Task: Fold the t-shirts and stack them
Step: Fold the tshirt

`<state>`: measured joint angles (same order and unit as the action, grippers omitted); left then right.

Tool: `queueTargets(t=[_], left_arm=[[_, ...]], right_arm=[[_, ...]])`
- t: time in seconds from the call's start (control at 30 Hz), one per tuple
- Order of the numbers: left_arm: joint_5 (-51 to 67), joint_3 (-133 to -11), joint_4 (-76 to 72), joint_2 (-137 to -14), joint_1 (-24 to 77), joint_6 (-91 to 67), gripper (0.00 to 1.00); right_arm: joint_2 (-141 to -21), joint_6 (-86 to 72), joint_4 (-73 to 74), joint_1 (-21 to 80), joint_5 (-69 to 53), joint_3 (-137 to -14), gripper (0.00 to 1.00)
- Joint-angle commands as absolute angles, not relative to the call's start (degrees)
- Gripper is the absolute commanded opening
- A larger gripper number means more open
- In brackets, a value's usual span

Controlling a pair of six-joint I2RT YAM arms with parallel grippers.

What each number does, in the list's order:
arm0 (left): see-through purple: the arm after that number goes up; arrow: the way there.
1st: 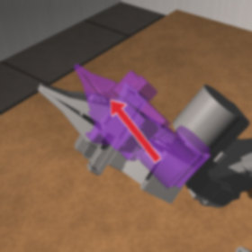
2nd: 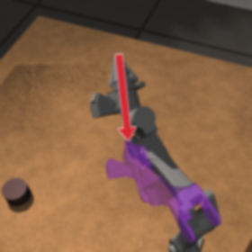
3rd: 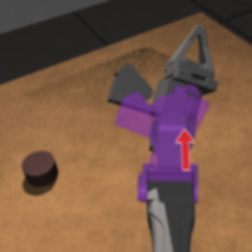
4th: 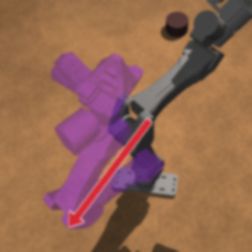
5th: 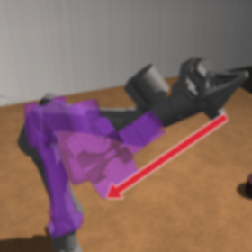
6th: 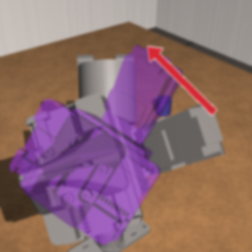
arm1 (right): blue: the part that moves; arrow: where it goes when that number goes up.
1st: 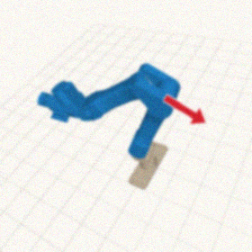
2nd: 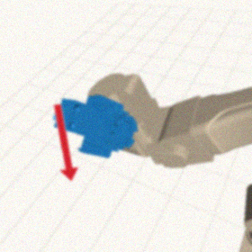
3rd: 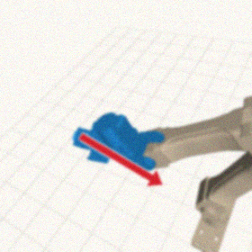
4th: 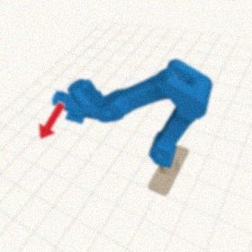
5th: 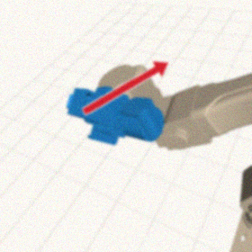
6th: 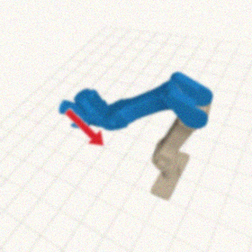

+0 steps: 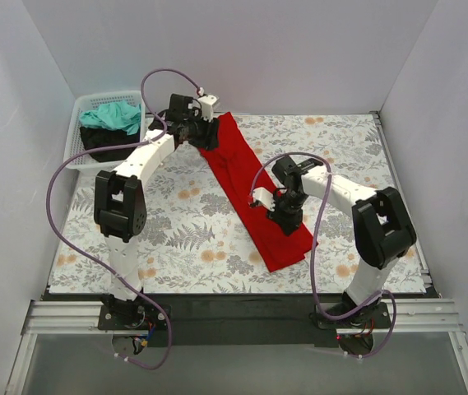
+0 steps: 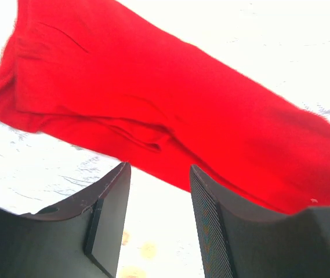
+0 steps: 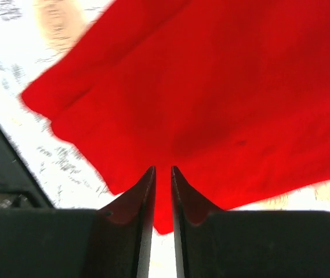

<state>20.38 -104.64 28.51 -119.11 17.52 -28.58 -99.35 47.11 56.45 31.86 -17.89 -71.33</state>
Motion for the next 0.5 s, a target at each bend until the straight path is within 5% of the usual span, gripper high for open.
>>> queueTargets(t=[0.0, 0.47], left_arm=[[22.32, -99.95, 28.39, -116.37, 17.58, -33.74, 0.44], [25.13, -101.42, 35.33, -120.14, 17.31, -38.58, 0.44]], right_arm=[[-104.13, 45.62, 52.21, 32.25, -14.94, -70.84, 0.21], [-111.0, 37.19, 48.6, 48.42, -30.03, -67.13, 0.18]])
